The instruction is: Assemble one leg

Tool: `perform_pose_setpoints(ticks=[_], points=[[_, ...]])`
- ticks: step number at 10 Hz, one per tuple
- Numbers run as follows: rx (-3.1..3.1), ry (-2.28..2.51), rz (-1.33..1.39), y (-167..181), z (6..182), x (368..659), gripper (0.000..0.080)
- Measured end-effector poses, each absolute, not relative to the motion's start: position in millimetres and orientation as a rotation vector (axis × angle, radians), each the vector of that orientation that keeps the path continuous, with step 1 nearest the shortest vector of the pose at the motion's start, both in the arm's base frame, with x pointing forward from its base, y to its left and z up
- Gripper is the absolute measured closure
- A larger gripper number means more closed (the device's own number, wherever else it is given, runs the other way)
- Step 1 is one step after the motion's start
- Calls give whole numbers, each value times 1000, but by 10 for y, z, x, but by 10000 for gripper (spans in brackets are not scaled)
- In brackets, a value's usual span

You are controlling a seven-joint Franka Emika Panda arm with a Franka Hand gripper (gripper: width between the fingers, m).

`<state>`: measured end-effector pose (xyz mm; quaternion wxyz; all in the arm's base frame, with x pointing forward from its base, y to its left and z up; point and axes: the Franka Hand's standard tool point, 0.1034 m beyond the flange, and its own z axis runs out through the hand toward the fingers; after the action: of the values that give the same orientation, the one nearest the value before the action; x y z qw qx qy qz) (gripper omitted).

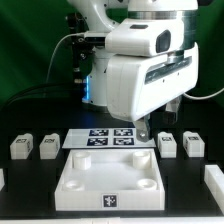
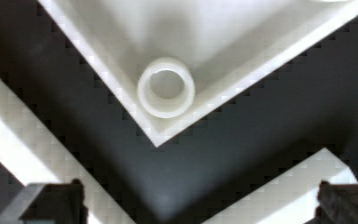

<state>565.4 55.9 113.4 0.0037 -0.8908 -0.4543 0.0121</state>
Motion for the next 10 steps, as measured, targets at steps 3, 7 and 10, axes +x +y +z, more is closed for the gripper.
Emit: perform_pose_setpoints(ticks=[3,7,10], points=[[-2444,-1973,8,323,957,5064,150],[-2052,-2336,18,-108,520,4598,150],[-2059,-2285,35,-86,187,4478,150]])
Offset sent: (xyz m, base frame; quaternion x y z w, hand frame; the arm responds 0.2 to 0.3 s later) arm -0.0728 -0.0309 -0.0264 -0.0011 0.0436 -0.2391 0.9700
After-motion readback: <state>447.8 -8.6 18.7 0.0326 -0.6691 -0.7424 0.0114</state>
